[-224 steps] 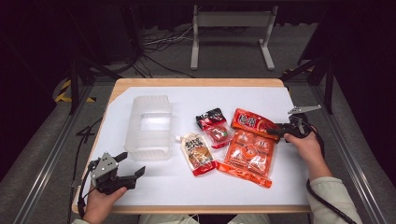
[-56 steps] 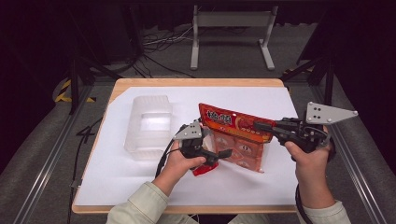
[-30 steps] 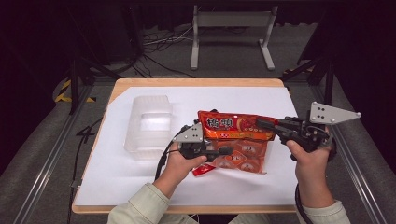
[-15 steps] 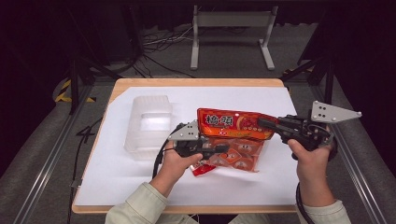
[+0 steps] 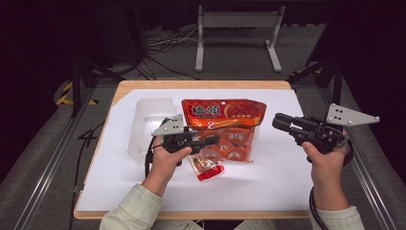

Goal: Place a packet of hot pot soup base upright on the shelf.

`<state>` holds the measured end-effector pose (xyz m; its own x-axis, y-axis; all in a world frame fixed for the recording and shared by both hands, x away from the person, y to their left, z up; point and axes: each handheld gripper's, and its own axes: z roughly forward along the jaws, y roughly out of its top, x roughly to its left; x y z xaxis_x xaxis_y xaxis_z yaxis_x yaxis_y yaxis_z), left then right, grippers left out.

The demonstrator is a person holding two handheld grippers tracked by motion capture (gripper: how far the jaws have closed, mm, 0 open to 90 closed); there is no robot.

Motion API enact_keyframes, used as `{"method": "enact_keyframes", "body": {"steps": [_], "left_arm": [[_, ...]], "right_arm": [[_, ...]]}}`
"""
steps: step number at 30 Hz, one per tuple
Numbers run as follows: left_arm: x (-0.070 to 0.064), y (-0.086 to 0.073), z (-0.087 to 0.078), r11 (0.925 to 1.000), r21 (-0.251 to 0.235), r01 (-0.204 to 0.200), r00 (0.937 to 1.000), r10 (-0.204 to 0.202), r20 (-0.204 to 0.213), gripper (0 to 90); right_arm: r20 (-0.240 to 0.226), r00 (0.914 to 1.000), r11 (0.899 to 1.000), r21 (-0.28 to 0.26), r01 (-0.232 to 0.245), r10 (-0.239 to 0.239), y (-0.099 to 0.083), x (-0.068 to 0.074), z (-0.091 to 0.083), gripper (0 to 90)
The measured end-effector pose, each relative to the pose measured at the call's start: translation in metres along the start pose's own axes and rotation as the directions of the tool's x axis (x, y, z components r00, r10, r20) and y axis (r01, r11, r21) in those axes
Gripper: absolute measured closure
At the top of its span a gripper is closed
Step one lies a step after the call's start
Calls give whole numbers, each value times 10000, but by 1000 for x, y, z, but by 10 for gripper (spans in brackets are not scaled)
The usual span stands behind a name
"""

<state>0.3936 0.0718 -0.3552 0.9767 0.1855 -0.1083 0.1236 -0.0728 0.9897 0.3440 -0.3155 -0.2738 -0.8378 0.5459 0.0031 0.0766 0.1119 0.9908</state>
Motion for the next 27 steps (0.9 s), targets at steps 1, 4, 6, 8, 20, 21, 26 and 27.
{"method": "enact_keyframes", "body": {"steps": [1,4,6,8,20,21,26,27], "left_arm": [[0,2,-2,10000,-16,-24,10000,24,-5,706],[-2,7,-8,9998,-146,-126,9999,125,-61,706],[-4,12,-13,9996,-240,-142,9998,139,-117,706],[-6,16,-18,9996,-243,-107,9997,102,-217,706],[-8,35,-29,9987,-224,-463,9976,451,-534,707],[-7,36,-30,9988,-228,-444,9978,432,-501,706],[-2,41,-33,9986,-355,-404,9973,381,-634,706],[-1,42,-34,9985,-372,-412,9970,387,-673,706]], "right_arm": [[87,9999,10000,66,-64,64,-2,-2,0,753],[121,9993,9992,140,-368,367,-10,-11,1,729],[303,9982,9985,167,-527,522,-15,-17,0,718],[393,9975,9981,161,-598,591,-18,-21,0,707],[1305,9888,9954,542,-795,719,-48,-47,3,644],[1368,9877,9948,579,-839,753,-50,-49,3,643],[1653,9831,9927,769,-924,787,-57,-55,3,637],[1688,9827,9927,793,-911,766,-58,-56,4,634]]}}
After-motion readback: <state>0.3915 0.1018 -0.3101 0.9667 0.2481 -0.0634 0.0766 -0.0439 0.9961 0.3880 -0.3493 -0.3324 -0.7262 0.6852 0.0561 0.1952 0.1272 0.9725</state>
